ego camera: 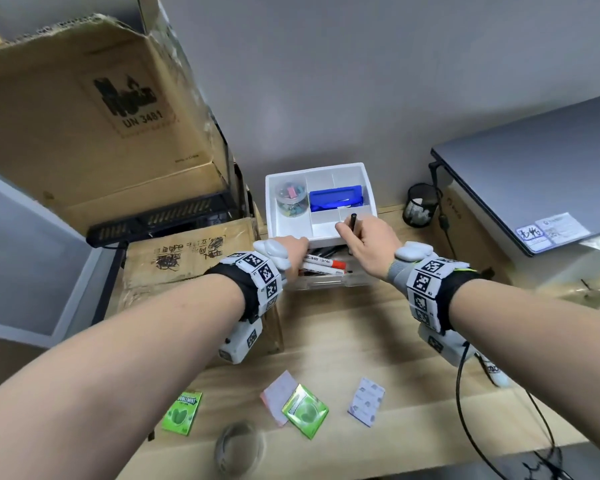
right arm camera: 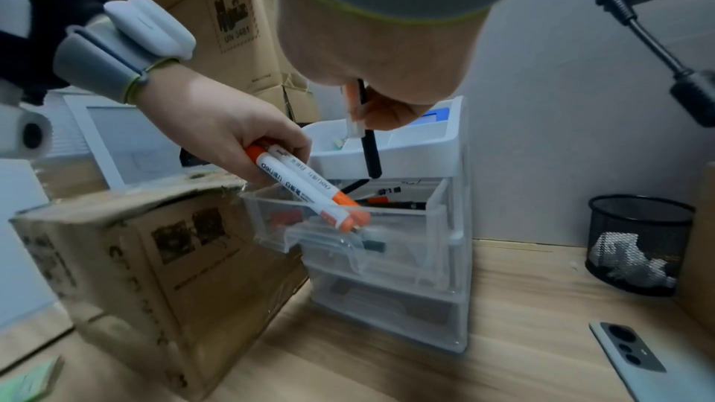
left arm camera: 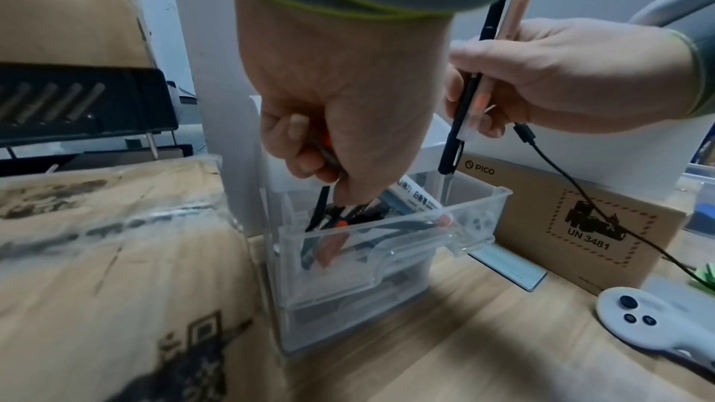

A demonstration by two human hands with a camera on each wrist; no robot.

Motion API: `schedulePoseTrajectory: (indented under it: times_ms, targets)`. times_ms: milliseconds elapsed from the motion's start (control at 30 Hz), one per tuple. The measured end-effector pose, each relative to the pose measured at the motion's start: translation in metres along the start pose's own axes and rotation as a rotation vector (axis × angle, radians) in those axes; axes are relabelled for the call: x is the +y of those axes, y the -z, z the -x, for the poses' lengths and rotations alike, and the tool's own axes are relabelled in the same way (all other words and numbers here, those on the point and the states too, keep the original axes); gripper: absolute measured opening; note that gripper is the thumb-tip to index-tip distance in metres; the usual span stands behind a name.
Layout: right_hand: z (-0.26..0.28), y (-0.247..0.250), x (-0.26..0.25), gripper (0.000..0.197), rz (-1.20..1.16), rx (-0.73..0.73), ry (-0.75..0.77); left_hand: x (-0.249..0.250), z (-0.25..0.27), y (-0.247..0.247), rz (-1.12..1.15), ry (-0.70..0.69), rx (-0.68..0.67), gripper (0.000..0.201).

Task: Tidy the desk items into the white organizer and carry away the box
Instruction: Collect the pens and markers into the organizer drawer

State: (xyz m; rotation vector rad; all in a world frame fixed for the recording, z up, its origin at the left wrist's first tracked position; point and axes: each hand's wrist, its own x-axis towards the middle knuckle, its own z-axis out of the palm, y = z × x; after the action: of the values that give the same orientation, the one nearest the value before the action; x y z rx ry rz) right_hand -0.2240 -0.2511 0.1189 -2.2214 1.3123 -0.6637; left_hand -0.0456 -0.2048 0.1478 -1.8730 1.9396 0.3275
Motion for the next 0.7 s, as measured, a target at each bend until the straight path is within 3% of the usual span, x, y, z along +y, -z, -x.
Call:
schedulePoseTrajectory:
  times_ms: [200,333,567,700]
  targets:
    - [-0.003,-0.019,0.009,0.030,0.273,-0.179,0.091,0.003,-0.005,-0.015,0.144,0.013,0.123,0.047]
    - [-0.003,-0.034,0.003,0.035,0.374,-0.253,0.086,-0.004,-0.003,-0.026,0.183,-0.016,0.196,0.043]
    - [0.007,-0.045,-0.005,0.040,0.246,-0.234,0.068,-0.037,0.010,-0.024,0.178,-0.023,0.348,0.025]
    - [0.008,-0.043,-0.011,0.017,0.175,-0.176,0.057,-0.055,0.011,-0.023,0.224,0.057,0.410,0.039]
